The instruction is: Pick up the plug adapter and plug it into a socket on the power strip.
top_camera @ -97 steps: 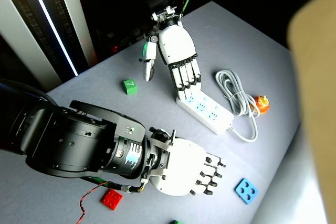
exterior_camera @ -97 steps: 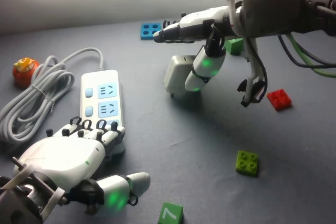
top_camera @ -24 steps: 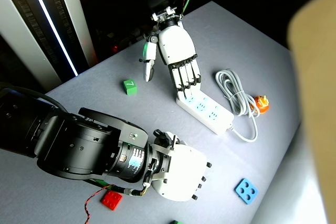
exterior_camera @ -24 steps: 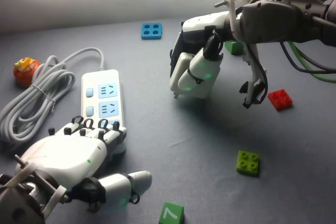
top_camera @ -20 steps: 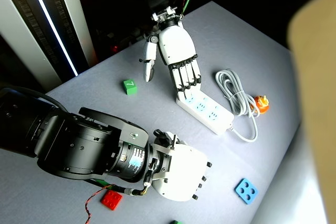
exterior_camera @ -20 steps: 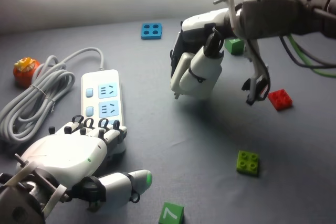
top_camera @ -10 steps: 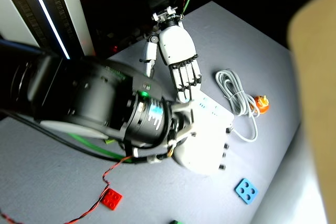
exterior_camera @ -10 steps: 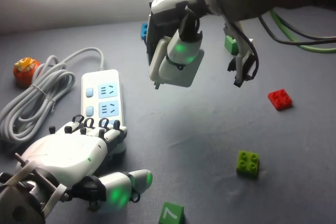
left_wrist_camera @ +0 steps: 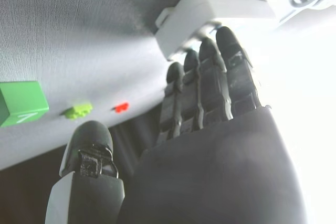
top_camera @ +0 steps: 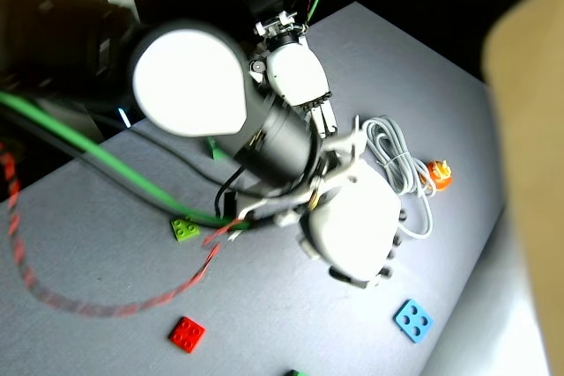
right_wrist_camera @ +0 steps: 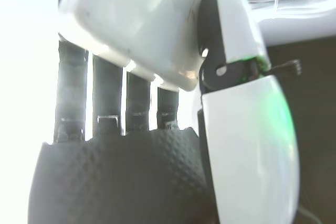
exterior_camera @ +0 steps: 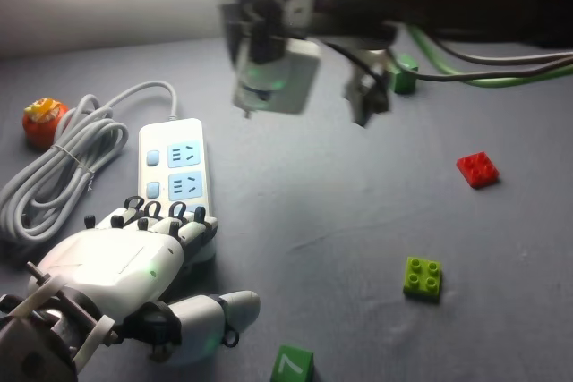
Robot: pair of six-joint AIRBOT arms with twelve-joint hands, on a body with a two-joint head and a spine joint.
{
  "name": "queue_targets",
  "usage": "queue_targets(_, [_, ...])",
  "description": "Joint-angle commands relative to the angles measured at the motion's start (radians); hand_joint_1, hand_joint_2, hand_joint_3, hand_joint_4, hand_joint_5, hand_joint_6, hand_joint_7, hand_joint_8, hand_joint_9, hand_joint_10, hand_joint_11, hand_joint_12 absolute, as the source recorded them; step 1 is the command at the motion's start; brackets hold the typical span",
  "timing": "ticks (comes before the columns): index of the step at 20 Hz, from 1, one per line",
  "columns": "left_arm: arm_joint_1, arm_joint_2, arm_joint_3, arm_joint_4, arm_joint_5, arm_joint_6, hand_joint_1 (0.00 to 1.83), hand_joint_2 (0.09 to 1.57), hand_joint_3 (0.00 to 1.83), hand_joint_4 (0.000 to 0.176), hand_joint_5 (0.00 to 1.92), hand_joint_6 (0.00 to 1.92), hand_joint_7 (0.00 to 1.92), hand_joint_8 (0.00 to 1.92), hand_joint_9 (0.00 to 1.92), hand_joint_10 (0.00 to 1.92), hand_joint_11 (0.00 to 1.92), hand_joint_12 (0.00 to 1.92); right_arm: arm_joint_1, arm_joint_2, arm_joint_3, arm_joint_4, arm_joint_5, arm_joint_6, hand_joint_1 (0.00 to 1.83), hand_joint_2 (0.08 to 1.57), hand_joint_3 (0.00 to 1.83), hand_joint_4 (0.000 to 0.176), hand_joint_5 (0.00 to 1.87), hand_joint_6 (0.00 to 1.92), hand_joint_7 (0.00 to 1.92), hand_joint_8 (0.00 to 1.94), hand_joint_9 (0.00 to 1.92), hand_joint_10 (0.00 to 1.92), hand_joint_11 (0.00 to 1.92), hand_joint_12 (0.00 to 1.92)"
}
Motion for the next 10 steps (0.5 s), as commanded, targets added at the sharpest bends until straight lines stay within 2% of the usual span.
queue_targets(1, [-0.001,-0.004,0.002,0.043,-0.017,-0.002,0.0,1.23,0.0,0.0,0.15,0.0,0.19,0.01,0.19,0.01,0.0,0.56,0.026,-0.009,-0.003,-0.06,0.029,0.011,1.21,1.13,0.0,0.024,0.91,1.1,1.0,0.96,1.12,0.0,0.61,1.12])
queue_targets(2, [-0.002,-0.004,0.002,0.043,-0.016,0.0,0.0,1.23,0.0,0.0,0.15,0.0,0.19,0.0,0.19,0.0,0.0,0.57,0.03,-0.027,-0.003,-0.072,0.017,0.014,1.2,1.14,0.0,0.024,0.88,1.13,0.98,1.0,1.12,0.0,0.58,1.15])
queue_targets(4, [-0.003,-0.004,0.002,0.043,-0.008,0.005,0.0,1.23,0.0,0.0,0.16,0.0,0.2,0.0,0.2,0.0,0.0,0.6,0.028,-0.08,-0.003,-0.172,0.003,0.027,1.21,1.13,0.0,0.024,0.91,1.1,1.0,0.96,1.13,0.0,0.61,1.13])
queue_targets(8, [0.001,-0.004,0.001,0.043,-0.006,0.008,0.0,1.23,0.0,0.0,0.17,0.0,0.2,0.0,0.2,0.0,0.0,0.59,0.029,-0.148,-0.002,-0.294,-0.009,0.027,1.21,1.12,0.0,0.025,0.94,1.04,1.02,0.93,1.14,0.01,0.63,1.12])
queue_targets(10, [0.001,-0.004,0.001,0.043,-0.005,0.008,0.0,1.23,0.0,0.0,0.17,0.0,0.2,0.0,0.2,0.0,0.0,0.6,0.028,-0.18,0.007,-0.314,-0.033,0.0,1.21,1.13,0.0,0.027,0.92,1.07,1.0,0.96,1.13,0.0,0.62,1.12])
